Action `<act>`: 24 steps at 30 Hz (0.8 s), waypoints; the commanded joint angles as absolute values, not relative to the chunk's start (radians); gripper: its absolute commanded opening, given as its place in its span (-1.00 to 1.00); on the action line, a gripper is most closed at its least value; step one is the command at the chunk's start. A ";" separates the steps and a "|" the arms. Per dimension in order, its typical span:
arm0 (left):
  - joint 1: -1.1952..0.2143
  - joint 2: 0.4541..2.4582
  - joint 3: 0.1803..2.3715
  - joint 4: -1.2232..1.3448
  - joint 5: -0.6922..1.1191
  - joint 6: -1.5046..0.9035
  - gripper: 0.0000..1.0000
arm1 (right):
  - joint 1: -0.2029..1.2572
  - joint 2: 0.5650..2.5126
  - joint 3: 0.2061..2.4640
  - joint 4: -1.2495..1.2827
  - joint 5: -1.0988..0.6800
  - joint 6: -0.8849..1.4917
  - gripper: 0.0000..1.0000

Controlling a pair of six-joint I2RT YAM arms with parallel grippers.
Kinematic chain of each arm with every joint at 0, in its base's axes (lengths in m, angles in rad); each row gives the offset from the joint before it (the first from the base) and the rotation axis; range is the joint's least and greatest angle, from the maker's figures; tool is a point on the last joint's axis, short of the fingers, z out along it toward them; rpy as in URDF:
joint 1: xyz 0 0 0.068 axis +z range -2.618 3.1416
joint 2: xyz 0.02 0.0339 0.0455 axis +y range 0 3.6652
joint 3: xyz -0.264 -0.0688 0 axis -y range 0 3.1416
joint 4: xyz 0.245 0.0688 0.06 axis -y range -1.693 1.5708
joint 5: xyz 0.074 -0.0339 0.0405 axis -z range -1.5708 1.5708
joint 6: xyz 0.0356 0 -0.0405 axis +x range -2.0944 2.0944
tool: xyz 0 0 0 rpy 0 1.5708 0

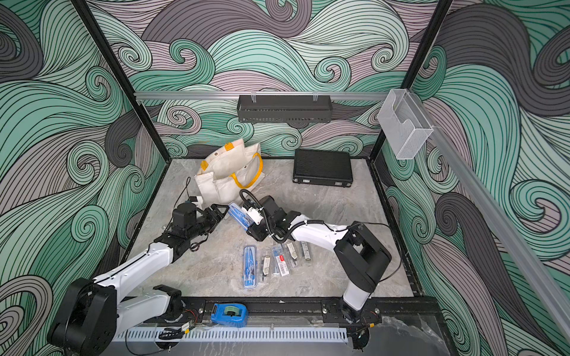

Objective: Put the compass set into the canvas bag
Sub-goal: Pick up the compass set at the center of the board.

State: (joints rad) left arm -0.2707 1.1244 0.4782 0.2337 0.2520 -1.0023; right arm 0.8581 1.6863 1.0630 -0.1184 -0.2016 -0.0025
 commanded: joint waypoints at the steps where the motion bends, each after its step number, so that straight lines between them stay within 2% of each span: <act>1: -0.273 1.141 0.522 0.297 0.318 -1.001 0.46 | 0.856 1.645 1.054 -0.083 -0.249 0.006 -0.06; 8: -0.273 1.168 0.525 0.387 0.375 -1.029 0.34 | 0.856 1.612 1.047 -0.068 -0.314 0.026 -0.07; 24: -0.275 1.135 0.537 0.394 0.407 -1.049 -0.33 | 0.859 1.579 1.035 -0.043 -0.330 0.040 -0.07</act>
State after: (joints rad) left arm -0.2707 1.1534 0.4957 0.3820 0.3893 -1.0492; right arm 0.8581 1.6081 1.0462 -0.0704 -0.3214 0.0387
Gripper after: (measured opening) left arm 0.348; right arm 0.514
